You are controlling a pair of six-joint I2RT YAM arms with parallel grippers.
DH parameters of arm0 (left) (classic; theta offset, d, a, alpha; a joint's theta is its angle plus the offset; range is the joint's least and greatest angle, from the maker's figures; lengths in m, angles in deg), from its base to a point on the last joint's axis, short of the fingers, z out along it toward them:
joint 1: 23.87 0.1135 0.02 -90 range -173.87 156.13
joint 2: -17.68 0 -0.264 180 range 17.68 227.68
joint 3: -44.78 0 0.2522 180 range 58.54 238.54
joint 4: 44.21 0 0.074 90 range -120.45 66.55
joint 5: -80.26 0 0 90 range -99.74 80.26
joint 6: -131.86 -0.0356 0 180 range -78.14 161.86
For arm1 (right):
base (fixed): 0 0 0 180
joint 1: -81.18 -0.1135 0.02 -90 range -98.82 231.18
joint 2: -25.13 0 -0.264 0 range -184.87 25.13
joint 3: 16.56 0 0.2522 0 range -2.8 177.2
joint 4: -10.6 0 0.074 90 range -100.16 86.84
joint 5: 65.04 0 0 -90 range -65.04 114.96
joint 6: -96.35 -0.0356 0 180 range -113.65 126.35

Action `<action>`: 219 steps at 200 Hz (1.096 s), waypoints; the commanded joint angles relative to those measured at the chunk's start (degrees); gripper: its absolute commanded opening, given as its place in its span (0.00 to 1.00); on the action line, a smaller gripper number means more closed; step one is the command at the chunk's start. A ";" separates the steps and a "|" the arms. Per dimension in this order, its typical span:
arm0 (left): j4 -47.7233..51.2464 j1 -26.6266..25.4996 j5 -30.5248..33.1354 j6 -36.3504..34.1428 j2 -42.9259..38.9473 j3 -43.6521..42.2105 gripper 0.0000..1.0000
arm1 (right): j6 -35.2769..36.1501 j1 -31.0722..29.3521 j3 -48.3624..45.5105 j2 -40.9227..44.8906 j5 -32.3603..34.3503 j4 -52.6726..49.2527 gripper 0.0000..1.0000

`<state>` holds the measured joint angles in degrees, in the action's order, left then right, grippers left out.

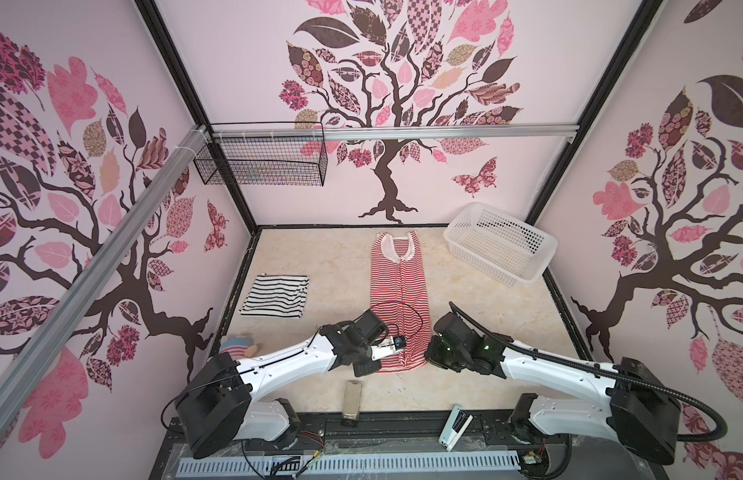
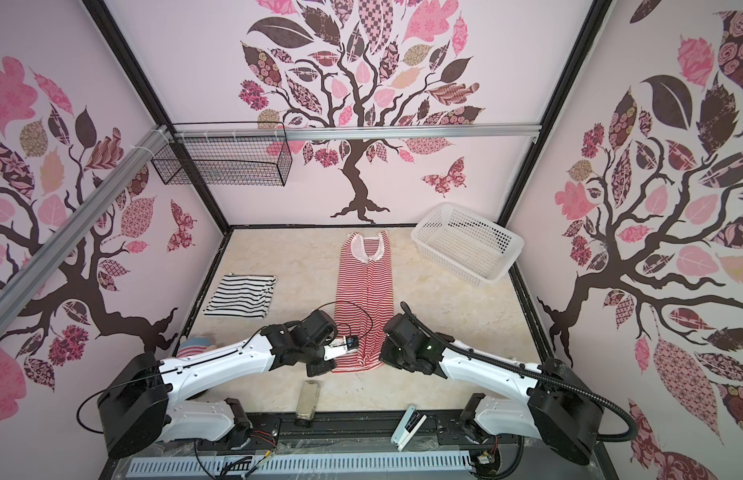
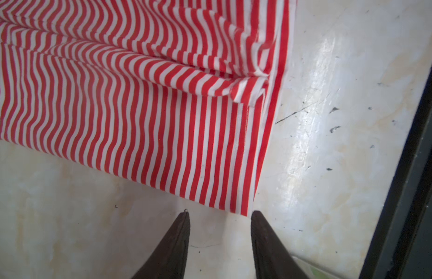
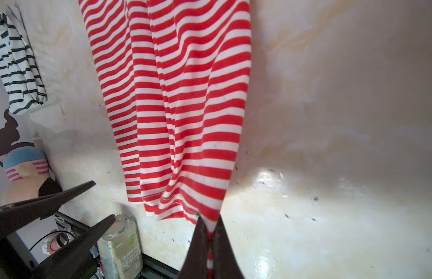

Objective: Fold and stack the tank tops

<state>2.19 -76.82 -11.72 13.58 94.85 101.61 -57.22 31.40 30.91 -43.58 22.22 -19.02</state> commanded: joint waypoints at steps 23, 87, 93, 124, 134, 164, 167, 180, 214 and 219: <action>-3.61 -2.77 4.04 0.15 3.05 -1.66 0.46 | 0.82 0.21 1.53 0.75 1.23 -2.05 0.02; -4.07 -3.13 3.79 -1.29 5.98 -2.38 0.45 | 0.29 1.49 0.27 2.41 1.48 -2.34 0.02; -3.70 -3.13 3.60 -1.38 5.91 -2.37 0.45 | 0.29 1.73 0.17 2.68 1.47 -2.42 0.02; -3.61 -3.21 1.14 -1.18 4.05 -3.29 0.45 | 0.29 2.75 -0.83 3.61 1.11 -2.29 0.02; -3.87 -3.43 1.20 -1.07 4.65 -3.27 0.45 | 0.29 2.76 -0.94 3.44 0.89 -1.93 0.02; -5.62 -3.65 2.43 -0.89 7.26 -2.90 0.45 | 0.47 2.76 -0.76 2.36 0.04 -1.20 0.02; -5.78 -3.65 2.56 -0.95 7.41 -2.82 0.45 | 0.47 2.76 -0.83 2.35 0.02 -1.15 0.02; -6.19 -3.65 3.19 -0.86 7.78 -2.43 0.44 | 0.40 2.71 -1.02 2.36 -0.05 -0.89 0.02; -5.88 -3.74 2.94 -0.83 6.35 -2.03 0.44 | 0.16 2.83 -1.71 2.53 -0.07 -0.52 0.02; -5.71 -3.74 2.94 -0.97 6.17 -1.94 0.44 | 0.05 2.84 -1.88 2.54 -0.12 -0.41 0.02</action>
<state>-2.97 -80.23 -8.70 12.95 101.93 99.63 -56.83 34.02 29.62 -41.24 22.15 -19.39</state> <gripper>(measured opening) 0.445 0.066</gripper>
